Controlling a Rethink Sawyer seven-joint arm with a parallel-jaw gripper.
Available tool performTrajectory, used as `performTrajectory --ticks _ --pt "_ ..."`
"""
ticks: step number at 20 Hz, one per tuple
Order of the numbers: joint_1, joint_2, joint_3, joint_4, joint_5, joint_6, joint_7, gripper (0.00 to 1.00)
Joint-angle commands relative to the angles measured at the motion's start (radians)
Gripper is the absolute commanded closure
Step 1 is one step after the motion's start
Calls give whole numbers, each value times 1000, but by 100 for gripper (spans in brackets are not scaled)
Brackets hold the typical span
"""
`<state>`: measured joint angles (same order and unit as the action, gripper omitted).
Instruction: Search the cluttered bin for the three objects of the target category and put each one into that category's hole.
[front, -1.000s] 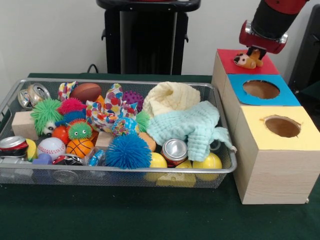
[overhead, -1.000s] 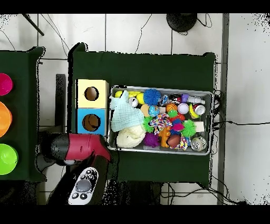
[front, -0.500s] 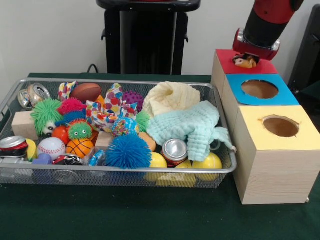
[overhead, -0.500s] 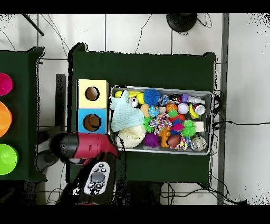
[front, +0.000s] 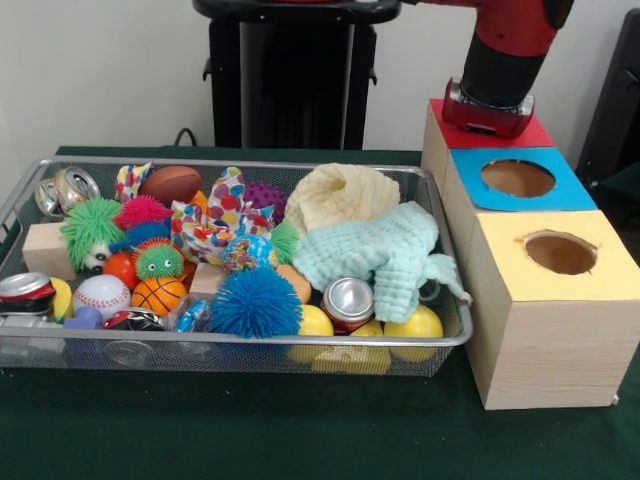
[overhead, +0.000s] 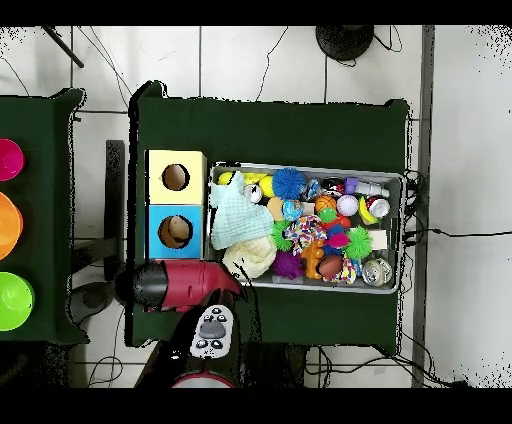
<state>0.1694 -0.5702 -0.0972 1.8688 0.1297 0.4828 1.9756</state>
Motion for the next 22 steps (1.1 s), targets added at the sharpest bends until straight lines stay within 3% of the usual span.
performTrajectory --ticks 1,15,22 --pt "-95 8 20 -47 -67 -213 76 0" --pt "-93 -19 17 -62 -70 -117 76 0" --pt "-105 -71 15 -48 -81 -57 54 0"
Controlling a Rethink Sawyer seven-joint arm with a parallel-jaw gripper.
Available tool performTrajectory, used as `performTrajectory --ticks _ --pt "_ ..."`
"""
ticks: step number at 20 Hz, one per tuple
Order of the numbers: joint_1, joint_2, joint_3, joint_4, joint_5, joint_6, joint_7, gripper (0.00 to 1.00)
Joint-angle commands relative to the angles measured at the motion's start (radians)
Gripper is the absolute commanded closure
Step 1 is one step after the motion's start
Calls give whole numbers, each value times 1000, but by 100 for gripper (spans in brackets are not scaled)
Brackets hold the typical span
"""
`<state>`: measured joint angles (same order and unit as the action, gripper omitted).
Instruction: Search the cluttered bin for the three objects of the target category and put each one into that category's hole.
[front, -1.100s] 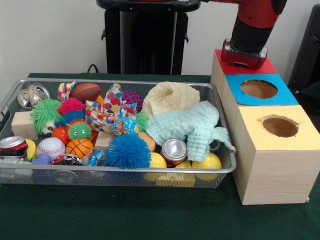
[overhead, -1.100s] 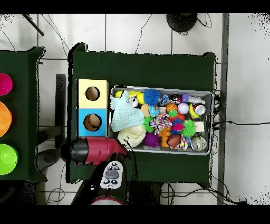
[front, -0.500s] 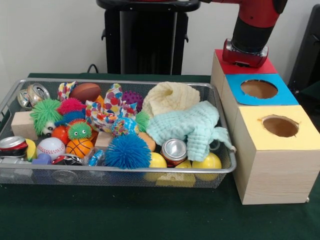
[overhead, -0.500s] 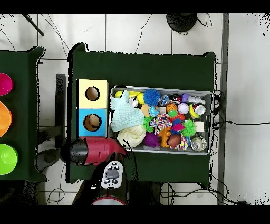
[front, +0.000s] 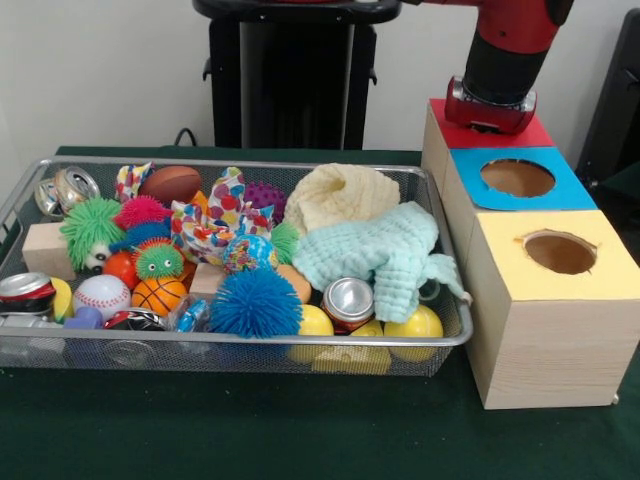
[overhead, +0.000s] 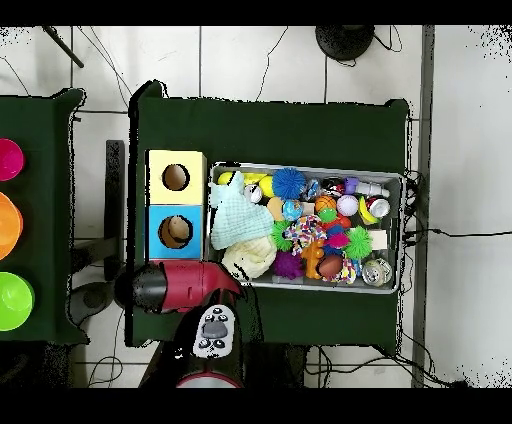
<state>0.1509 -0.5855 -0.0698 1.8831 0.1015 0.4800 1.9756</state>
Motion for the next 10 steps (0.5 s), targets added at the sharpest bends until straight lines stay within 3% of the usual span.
performTrajectory --ticks 1,8,9,10 --pt "-89 -59 -12 -63 -56 -51 50 0" --pt "-109 -79 2 -52 -72 -67 40 0" --pt "-119 -83 13 -45 -81 -88 50 100" --pt "-123 -82 17 -46 -79 -75 47 100"
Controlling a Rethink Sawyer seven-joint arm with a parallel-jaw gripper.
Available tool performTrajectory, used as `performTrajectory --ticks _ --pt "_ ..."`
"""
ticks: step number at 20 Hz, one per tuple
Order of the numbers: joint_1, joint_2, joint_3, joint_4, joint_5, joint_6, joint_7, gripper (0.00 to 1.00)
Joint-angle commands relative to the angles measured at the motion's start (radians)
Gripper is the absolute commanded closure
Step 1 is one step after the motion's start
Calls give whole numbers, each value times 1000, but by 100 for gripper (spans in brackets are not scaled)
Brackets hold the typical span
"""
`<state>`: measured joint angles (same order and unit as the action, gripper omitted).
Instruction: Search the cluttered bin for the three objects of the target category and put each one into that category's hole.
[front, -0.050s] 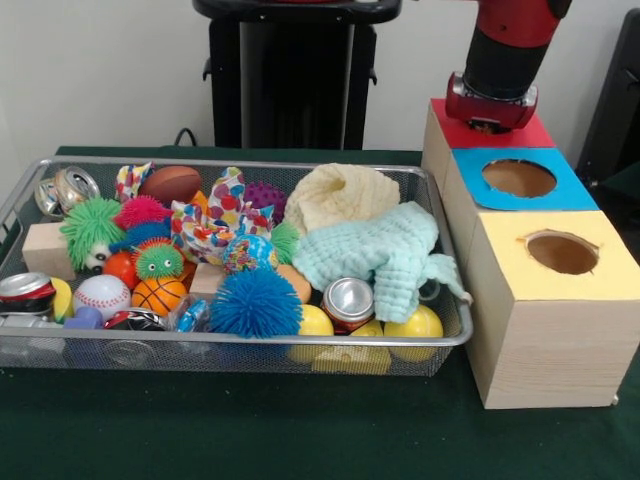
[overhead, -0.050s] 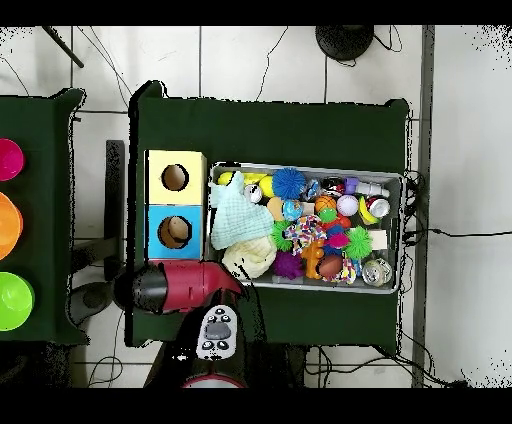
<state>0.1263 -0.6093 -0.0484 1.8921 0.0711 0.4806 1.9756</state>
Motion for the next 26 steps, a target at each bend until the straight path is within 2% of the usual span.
performTrajectory --ticks 1,14,20,26 --pt "-102 -58 0 -57 -46 -63 44 100" --pt "-112 -80 11 -59 -71 -11 50 100" --pt "-105 -174 -3 -53 -77 118 34 100" --pt "-112 -208 -1 -56 -87 171 27 100"
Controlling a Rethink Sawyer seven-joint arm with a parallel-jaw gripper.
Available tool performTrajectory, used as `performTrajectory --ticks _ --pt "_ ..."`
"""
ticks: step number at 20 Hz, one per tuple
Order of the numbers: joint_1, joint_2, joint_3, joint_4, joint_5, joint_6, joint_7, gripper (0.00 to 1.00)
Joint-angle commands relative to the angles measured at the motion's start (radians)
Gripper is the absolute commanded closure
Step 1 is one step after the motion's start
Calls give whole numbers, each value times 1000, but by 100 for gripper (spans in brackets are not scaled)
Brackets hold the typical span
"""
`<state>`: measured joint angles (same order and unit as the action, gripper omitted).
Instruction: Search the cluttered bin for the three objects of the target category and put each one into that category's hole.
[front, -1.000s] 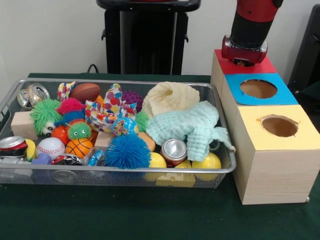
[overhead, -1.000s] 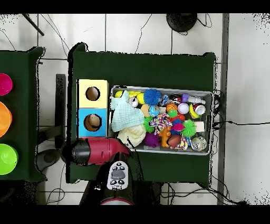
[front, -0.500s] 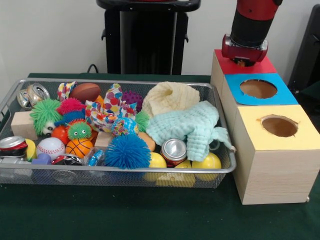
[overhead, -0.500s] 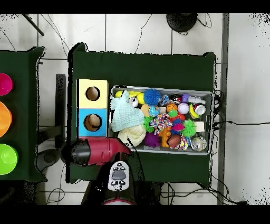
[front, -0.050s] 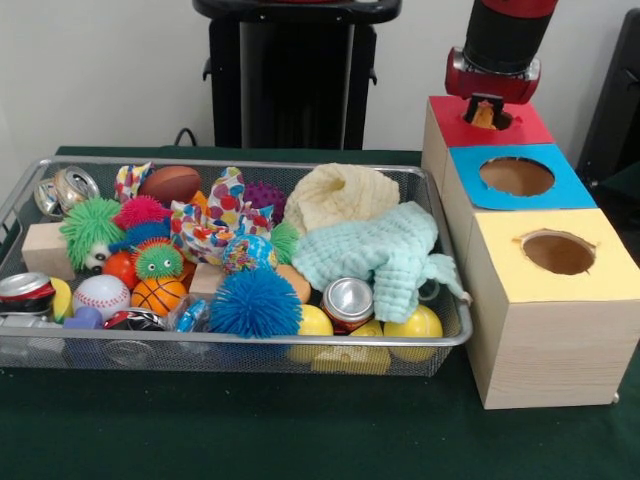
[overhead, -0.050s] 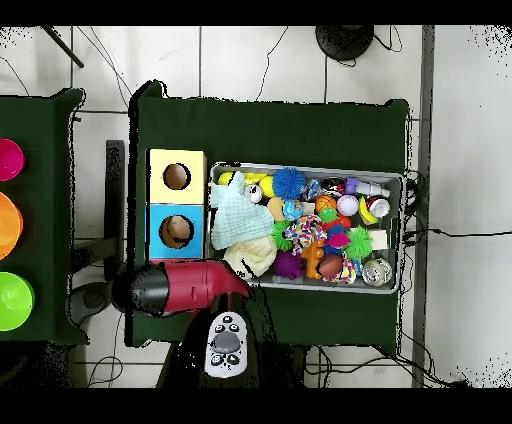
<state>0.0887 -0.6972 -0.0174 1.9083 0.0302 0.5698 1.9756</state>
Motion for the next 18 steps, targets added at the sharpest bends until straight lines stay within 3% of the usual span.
performTrajectory --ticks 1,18 --pt "-75 -123 -31 -70 -47 84 27 100" --pt "-83 -110 -23 -71 -61 49 20 100"
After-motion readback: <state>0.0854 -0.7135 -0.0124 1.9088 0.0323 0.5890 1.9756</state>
